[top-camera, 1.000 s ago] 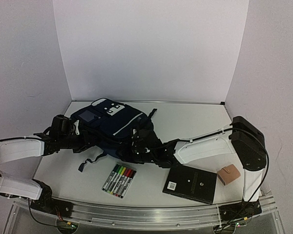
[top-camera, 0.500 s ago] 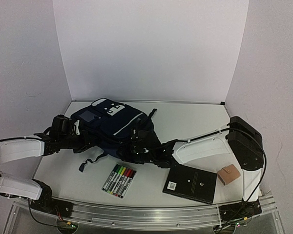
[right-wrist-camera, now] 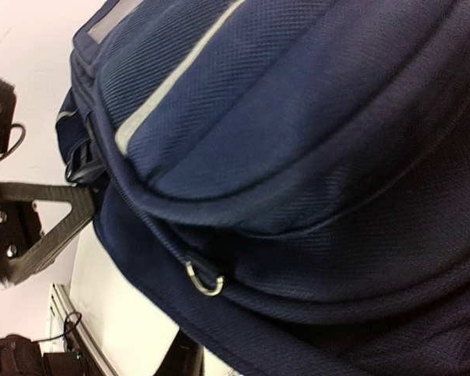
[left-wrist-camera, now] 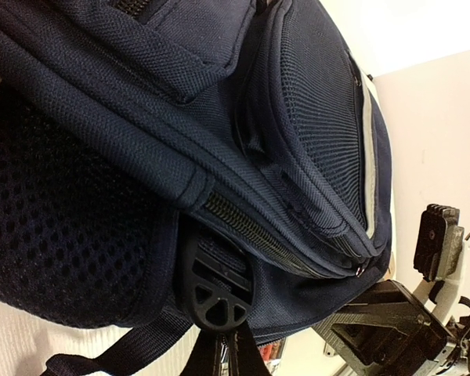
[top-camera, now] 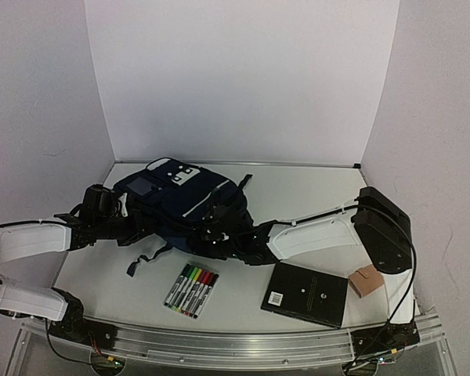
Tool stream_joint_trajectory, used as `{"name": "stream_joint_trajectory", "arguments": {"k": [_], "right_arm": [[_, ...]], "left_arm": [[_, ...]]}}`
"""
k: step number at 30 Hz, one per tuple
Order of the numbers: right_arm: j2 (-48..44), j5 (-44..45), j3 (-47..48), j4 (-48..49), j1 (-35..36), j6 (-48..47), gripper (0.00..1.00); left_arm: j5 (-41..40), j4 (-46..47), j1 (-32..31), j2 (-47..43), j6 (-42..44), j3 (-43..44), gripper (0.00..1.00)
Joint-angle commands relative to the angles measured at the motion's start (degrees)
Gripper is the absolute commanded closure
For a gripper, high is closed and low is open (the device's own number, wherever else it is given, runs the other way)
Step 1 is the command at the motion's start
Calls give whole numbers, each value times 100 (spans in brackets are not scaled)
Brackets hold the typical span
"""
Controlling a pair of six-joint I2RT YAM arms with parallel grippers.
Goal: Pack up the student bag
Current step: Zip the student bag at the center of the board.
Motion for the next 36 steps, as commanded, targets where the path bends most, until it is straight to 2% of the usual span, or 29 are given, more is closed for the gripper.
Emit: {"name": "stream_joint_trajectory", "arguments": {"k": [1,6,9,13,15,24,31,36], "right_arm": [[202,781,326,-192,-207,-2,88],[67,895,218,-225,-225,48,100],[-195,933,-16,-225,-224,81,100],[-697,969,-564,-225,-223,174,100],[-948,880,-882,-227,-228,282,100],[-1456,269,-1947,-243,-400,360,100],[-1245,-962,-1910,-239,-930,-371,100],[-1336,-1505,-1877,-242,-1054,-968,100]], "left_arm": [[249,708,-74,-176,12,104,100],[117,722,-75,-228,-41,36,100],[-331,328,-79,-319,-117,112,100],[-1315,-570,-29,-497,-270,282,100],[-1444,-683,64,-598,-289,252,100],[-1085,-564,471,-366,-77,227,100],[-798,-499,1012,77,463,457,100],[-831,-700,1244,568,936,822,100]]}}
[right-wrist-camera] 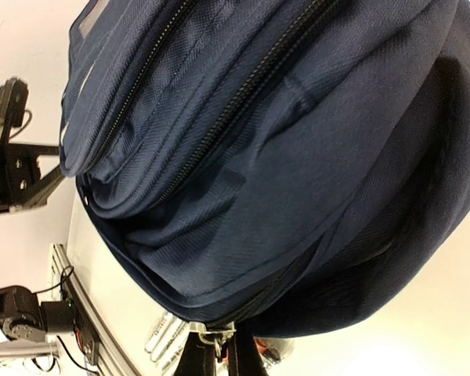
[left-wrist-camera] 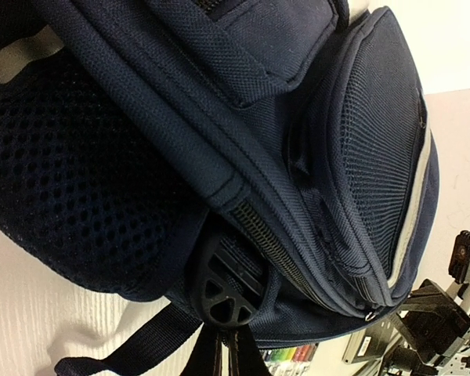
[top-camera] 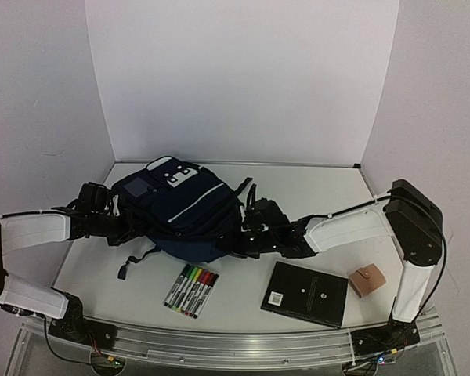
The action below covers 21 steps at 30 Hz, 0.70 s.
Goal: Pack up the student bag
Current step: Zip the student bag at the center of the board.
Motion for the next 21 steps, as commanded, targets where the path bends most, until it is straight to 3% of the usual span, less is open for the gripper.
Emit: {"name": "stream_joint_trajectory", "arguments": {"k": [1,3,5,8,11,14,19,21], "right_arm": [[-129,-329,-56,-518,-283,-726,100],[-132,-645,2,-516,-281,-982,100],[-161,-861,29,-502,-286,-1115,100],[-255,-824,9,-498,-282,-1166,100],[-404,-780,-125,-326,-281,-1097,100],[-521,-847,-261,-38,-285,-975,100],[-476,-1042,-332,282,-286,-807,100],[-482,-1088,-377,395,-282,-753,100]], "left_arm": [[-773,57,426,378,781,722,100],[-362,-143,413,579,1109,1153,94],[-89,-420,320,633,1304,1545,74],[-881,-939,-322,445,1752,2031,43],[-1794,-1387,-909,227,2043,2433,31],[-2083,-1428,-1525,-19,2329,2419,24],[-893,-543,-2776,-144,2877,1981,29],[-948,-473,-3213,14,2986,2001,31]]}}
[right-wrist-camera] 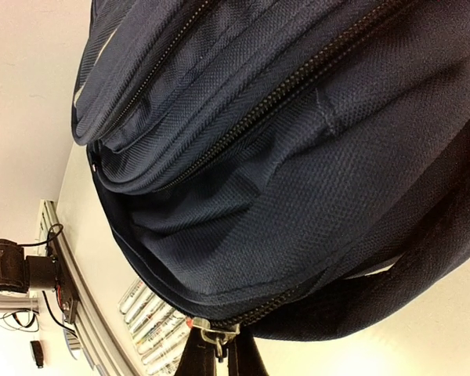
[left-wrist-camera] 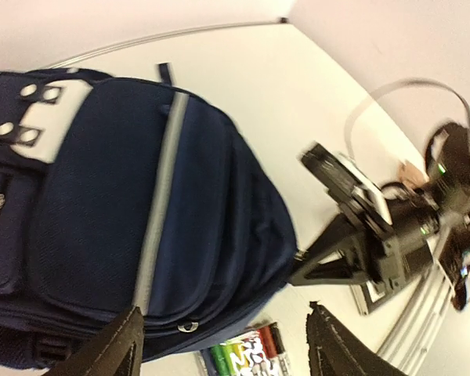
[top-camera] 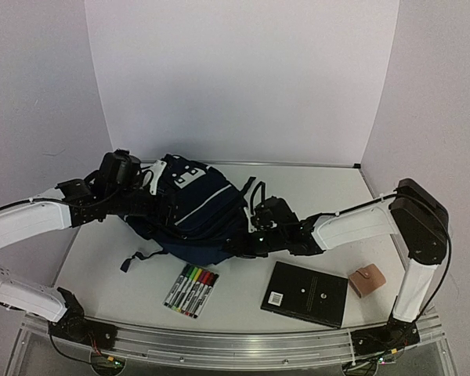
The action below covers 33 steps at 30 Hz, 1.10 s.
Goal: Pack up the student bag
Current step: Zip the student bag at the center of the board.
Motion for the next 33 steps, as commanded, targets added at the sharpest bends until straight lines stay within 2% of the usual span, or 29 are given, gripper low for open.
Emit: {"name": "stream_joint_trajectory", "arguments": {"k": [1,10,17,23,26,29,32,33], "right_arm": [[-283,-285,-101,518,8,152,100],[-505,-242,-332,742,6,327,100],[-552,-310,-495,928,10,430,100],[-520,-351,-515,972,9,468,100],[-605,-190,-554,970,7,542,100],[-749,53,-599,865,11,629,100],[-923,522,-550,340,-6,653,100],[-989,715,-532,149,-27,645,100]], "left_arm": [[250,399,-874,224,585,-94,32],[-352,517,-1573,1574,913,249,42],[-966,1063,-1659,2002,1158,276,45],[-1009,1207,-1703,2434,1280,452,46],[-1042,1238,-1738,2563,1278,474,57],[-1195,1183,-1748,2582,1239,438,78],[-1321,1177,-1753,2469,1193,259,97],[-1337,1177,-1756,2417,1184,187,99]]}}
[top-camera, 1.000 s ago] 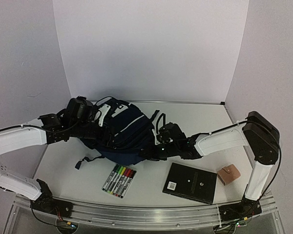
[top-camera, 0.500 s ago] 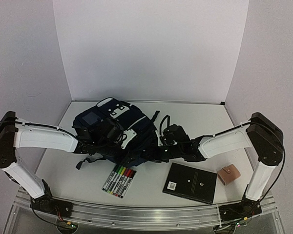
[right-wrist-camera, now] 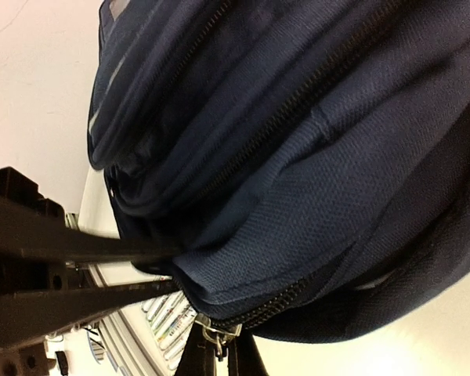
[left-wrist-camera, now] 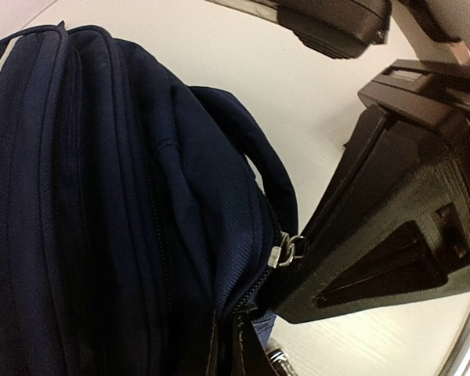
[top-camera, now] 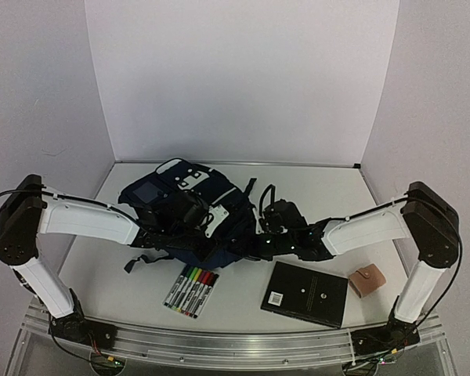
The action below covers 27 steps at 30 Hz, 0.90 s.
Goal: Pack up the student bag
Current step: Zip the student bag at the center of the board.
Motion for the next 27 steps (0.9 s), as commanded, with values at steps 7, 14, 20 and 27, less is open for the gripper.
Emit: {"name": "stream_joint_trajectory", "arguments": {"k": [7,14,20,27], "right_arm": [[-872,701,-280,-697,-784,-115,100],[-652,160,-89,-1129,-1317,-650,100],[-350,-145,-74,-1318,-1934,-1099,100],[266,-363,158,-1371,-2399,-1528,100]], "left_arm": [[-361,-93,-21,-463,-157,-525,100],[-389,-131,-21,-797,-266,-827,100],[-457,-303,-21,-942,-259,-950,100],[-475,-402,-21,-1144,-172,-1101,100]]}}
